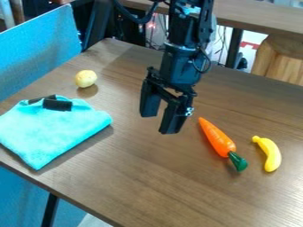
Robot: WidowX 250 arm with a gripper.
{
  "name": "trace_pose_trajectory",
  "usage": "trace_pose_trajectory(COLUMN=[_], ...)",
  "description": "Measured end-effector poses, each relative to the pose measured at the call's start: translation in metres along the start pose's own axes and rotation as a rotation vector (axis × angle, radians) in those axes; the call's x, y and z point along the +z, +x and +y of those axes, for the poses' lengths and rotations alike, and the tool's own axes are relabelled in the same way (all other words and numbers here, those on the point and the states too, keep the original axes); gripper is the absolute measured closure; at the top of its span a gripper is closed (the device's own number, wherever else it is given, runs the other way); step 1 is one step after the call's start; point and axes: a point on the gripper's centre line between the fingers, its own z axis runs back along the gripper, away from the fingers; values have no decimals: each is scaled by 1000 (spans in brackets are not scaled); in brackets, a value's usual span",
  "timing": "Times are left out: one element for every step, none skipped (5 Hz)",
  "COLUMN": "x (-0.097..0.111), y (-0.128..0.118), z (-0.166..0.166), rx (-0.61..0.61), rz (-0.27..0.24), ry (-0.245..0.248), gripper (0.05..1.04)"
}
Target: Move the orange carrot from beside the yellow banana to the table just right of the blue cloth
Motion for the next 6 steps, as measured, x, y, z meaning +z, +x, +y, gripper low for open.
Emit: trace_pose_trajectory(x=[-12,-13,-14,-8,-4,-1], y=[2,20,42,55,72,78], z=[0,-2,-5,-11,-20,-22], rx=[4,97,231,346,451,568], rz=[36,-26,-172,-256,-354,-377], ry=[-14,-38,-73,-136,-244,-294], gripper=[83,83,83,83,83,83])
